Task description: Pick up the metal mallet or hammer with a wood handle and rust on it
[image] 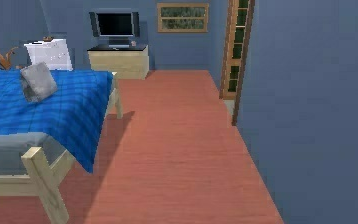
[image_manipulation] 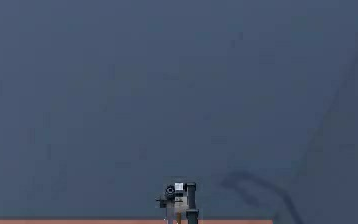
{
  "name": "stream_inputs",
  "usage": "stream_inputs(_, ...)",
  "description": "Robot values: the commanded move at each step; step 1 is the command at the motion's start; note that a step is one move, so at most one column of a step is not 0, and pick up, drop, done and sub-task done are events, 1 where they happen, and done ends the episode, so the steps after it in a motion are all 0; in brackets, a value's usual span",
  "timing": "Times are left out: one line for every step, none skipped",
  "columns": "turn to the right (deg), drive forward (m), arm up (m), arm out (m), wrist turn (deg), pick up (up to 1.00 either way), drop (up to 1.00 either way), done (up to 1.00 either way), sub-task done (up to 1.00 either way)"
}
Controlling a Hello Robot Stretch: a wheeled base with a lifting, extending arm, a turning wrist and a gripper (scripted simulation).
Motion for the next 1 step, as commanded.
stream_inputs(0.0,0.00,0.00,0.00,45.0,0.00,0.00,0.00,0.00)
